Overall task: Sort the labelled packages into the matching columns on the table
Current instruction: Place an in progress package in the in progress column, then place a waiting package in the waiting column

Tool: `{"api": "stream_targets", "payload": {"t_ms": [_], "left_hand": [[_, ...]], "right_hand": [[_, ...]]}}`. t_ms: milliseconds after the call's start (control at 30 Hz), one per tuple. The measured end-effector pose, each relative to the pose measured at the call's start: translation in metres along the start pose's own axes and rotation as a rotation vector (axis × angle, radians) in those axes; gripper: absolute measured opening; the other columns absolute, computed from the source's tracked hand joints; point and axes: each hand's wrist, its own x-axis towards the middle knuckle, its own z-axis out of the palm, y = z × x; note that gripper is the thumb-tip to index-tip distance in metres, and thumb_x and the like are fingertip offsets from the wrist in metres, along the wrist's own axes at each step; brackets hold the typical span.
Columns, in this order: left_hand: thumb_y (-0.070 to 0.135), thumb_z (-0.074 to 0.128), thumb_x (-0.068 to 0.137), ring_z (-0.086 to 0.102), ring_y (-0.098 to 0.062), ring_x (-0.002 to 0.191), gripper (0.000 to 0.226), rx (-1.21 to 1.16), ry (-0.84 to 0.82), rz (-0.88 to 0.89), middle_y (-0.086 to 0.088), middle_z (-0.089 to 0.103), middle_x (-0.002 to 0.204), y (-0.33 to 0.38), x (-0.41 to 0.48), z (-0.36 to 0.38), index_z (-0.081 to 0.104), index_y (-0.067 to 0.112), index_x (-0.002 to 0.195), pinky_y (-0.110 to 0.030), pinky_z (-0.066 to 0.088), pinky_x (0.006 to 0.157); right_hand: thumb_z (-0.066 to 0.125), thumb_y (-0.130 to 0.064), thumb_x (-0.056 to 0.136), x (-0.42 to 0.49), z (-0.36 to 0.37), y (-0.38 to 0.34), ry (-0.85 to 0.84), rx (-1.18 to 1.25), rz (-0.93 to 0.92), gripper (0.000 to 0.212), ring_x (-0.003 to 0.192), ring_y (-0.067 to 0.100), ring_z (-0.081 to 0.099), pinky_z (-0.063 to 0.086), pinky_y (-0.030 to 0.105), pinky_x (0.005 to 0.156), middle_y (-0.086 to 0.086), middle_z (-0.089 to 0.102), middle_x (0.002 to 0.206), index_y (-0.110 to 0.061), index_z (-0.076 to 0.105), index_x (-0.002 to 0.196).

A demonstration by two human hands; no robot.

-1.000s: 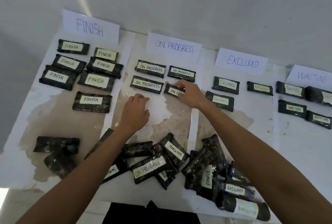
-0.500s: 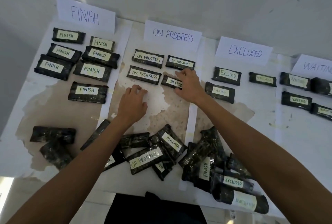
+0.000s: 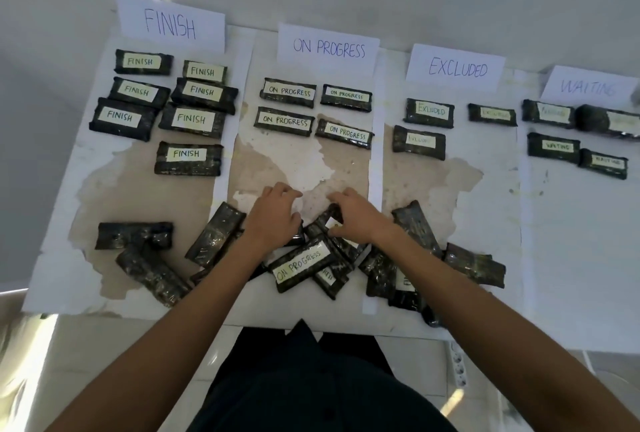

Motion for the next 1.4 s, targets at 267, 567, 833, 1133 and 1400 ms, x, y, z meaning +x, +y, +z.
{"api": "stream_targets", "payload": {"t_ms": [267, 567, 833, 1133, 1400], "left_hand": [[0.017, 0.050, 0.087, 0.043, -0.029, 0.114, 0.041, -0.057, -0.033, 0.033, -0.012, 0.050, 0.125, 0.022, -0.012, -0.002, 0.052, 0.013, 0.127, -0.040, 0.045, 0.090], [0.018, 0.053, 0.087, 0.043, -0.030, 0.116, 0.041, -0.073, -0.034, -0.003, -0.011, 0.050, 0.126, 0.042, -0.016, -0.001, 0.051, 0.014, 0.128, -0.042, 0.043, 0.095], [0.019, 0.054, 0.088, 0.041, -0.025, 0.120, 0.042, -0.124, 0.047, 0.024, -0.008, 0.048, 0.130, 0.089, 0.003, -0.004, 0.049, 0.015, 0.129, -0.034, 0.036, 0.099], [0.017, 0.054, 0.088, 0.039, -0.024, 0.126, 0.043, -0.118, 0.033, 0.241, -0.008, 0.046, 0.134, 0.219, 0.066, 0.026, 0.049, 0.013, 0.130, -0.035, 0.034, 0.104], [0.016, 0.049, 0.089, 0.025, -0.026, 0.138, 0.051, -0.023, -0.160, 0.306, -0.008, 0.027, 0.151, 0.305, 0.126, 0.090, 0.038, 0.014, 0.138, -0.039, 0.027, 0.112]], "right_hand": [[0.081, -0.026, 0.073, -0.011, -0.003, 0.009, 0.049, 0.260, 0.133, 0.055, 0.104, 0.023, 0.056, 0.049, 0.034, 0.089, 0.005, 0.057, 0.115, -0.010, 0.054, 0.119], [0.078, -0.020, 0.072, -0.017, 0.003, 0.007, 0.108, 0.306, 0.073, 0.031, 0.083, 0.023, 0.054, 0.043, 0.031, 0.067, 0.003, 0.055, 0.089, -0.015, 0.051, 0.087], [0.070, -0.013, 0.082, -0.070, -0.056, 0.061, 0.310, 0.772, 0.077, 0.036, 0.077, 0.020, 0.067, 0.057, 0.027, 0.058, 0.004, 0.060, 0.103, -0.022, 0.051, 0.112], [0.064, -0.003, 0.086, -0.130, -0.098, 0.194, 0.652, 1.203, 0.275, 0.028, 0.084, 0.026, 0.068, 0.061, 0.034, 0.068, 0.014, 0.064, 0.104, -0.013, 0.052, 0.109], [0.064, -0.007, 0.088, -0.136, -0.122, 0.323, 0.913, 1.387, 0.556, 0.029, 0.079, 0.019, 0.064, 0.053, 0.029, 0.071, 0.015, 0.064, 0.106, -0.014, 0.051, 0.113]]}}
